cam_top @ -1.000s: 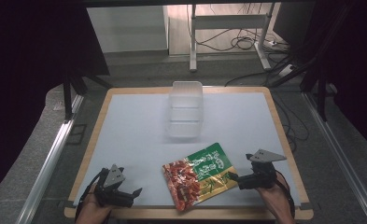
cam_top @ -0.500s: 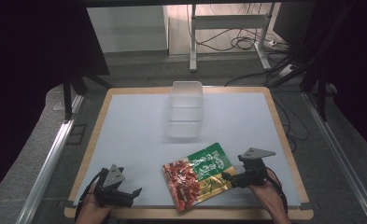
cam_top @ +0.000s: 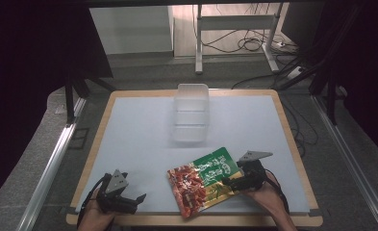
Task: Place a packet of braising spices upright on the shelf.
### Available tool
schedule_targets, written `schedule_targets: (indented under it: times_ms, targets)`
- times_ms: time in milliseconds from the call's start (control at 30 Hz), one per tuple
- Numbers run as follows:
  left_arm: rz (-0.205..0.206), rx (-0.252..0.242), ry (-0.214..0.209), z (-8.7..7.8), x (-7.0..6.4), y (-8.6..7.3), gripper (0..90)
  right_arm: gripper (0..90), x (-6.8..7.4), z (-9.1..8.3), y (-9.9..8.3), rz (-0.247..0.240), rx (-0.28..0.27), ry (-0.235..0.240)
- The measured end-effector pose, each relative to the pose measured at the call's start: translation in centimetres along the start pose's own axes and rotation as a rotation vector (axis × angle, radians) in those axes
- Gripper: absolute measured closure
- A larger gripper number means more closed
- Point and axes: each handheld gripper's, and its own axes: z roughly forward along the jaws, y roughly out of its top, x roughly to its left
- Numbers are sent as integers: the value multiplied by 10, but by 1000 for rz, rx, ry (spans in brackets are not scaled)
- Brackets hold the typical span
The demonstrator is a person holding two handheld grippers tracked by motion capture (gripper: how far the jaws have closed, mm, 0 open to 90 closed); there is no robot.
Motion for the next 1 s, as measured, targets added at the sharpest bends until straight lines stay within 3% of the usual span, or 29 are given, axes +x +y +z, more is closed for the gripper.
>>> schedule_targets:
  times_ms: [100,167,300,567,600,633,667,767,800,867,900,1000]
  targets:
    - [-1,-1,-1,0,0,0,20,109,1,2,1,1,14,-2]
    - [-1,0,0,0,0,0,21,195,0,3,2,1,21,12]
    - [-1,0,1,0,0,0,21,248,-1,3,4,8,16,30]
    - [0,3,3,0,0,0,21,370,9,7,12,-38,28,50]
    - [-1,3,3,0,0,0,21,446,13,8,15,-65,23,24]
    - [-1,3,3,0,0,0,21,446,13,8,15,-65,23,24]
    - [-1,2,3,0,0,0,21,506,17,9,19,-92,26,-16]
    - [0,4,3,0,0,0,21,574,19,10,21,-97,28,-44]
    - [0,4,4,0,0,0,21,651,19,11,22,-100,38,-63]
    - [0,4,4,0,0,0,21,680,19,12,22,-97,50,-72]
    - [0,4,4,0,0,0,21,795,19,14,22,-96,64,-86]
    - [0,4,4,0,0,0,22,870,19,15,23,-82,73,-92]
